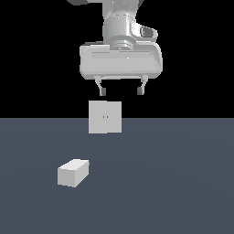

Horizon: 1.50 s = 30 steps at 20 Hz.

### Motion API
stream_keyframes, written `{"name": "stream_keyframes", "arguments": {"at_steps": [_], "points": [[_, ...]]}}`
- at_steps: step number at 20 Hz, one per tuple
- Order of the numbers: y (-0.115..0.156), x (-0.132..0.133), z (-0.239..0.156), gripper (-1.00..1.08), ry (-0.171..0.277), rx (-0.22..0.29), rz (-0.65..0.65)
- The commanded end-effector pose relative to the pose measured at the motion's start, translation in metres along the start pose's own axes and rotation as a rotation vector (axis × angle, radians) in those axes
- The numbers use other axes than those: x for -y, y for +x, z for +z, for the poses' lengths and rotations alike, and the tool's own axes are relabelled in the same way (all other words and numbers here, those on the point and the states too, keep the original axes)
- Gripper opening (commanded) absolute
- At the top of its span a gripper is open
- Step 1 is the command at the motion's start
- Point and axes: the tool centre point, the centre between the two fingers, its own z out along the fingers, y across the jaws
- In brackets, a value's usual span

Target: Plug the charger into the wall socket.

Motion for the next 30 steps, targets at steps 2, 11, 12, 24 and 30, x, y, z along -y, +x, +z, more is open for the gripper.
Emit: {"name": "stream_keyframes", "arguments": {"at_steps": [2,11,12,24,30], "points": [[0.0,0.0,0.0,1.0,0.0,0.0,0.0],[-0.014,0.008,0.011,1.0,0.003,-0.009,0.031],[-0.017,0.009,0.013,1.0,0.003,-0.011,0.038],[-0.069,0.047,0.061,1.0,0.015,-0.05,0.169],[-0.09,0.068,0.084,1.0,0.02,-0.068,0.23]]}}
